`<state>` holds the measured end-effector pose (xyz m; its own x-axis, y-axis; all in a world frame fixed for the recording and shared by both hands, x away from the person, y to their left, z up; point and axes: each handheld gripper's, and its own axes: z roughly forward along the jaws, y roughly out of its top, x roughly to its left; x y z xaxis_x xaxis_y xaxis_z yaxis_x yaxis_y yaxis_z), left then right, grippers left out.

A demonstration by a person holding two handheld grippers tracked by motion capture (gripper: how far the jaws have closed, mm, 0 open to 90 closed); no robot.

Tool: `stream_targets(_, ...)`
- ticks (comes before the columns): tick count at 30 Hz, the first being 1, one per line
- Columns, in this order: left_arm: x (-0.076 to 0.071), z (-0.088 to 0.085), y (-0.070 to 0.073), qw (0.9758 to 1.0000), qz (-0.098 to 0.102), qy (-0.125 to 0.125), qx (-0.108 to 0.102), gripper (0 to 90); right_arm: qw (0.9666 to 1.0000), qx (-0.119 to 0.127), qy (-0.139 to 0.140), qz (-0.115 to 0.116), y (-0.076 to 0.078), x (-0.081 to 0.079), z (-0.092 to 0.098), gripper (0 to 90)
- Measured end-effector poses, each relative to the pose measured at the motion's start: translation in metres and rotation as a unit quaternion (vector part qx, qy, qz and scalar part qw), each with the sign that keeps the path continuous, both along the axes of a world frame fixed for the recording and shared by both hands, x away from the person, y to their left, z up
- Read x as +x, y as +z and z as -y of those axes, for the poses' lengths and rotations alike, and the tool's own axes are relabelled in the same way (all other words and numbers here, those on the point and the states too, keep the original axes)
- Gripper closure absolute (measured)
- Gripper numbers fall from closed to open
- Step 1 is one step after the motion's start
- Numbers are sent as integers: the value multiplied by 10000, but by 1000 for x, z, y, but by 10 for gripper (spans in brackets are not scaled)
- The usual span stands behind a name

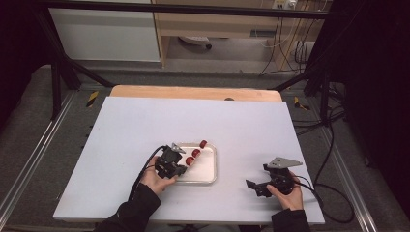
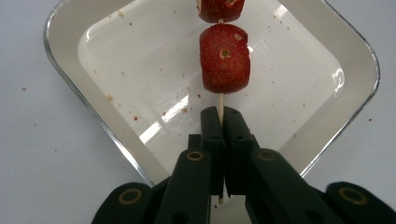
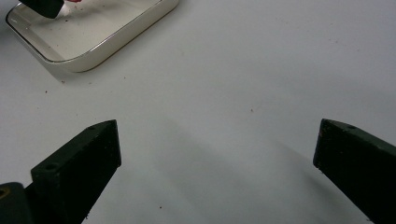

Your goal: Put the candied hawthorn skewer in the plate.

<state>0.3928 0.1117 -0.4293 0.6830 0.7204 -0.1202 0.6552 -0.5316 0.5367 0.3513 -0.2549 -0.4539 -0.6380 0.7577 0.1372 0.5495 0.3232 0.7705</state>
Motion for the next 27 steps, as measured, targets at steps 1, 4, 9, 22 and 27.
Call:
stream_targets(1,-1,0,0,10000,0,8,4,884,10000,-17,4,1,0,0,0,13)
stream_targets(4,-1,-1,-1,10000,9,3,1,884,10000,-10,7,-7,-1,0,0,13)
stream_targets(9,-2,3,0,9998,113,-17,133,880,10000,5,-5,-27,0,0,-1,13)
stream_targets(22,-3,-2,3,9996,261,-68,18,826,10000,66,-15,-2,0,0,-1,14)
stream_targets(27,-6,-14,11,9976,575,-332,-182,676,10000,65,-13,-15,0,0,0,13)
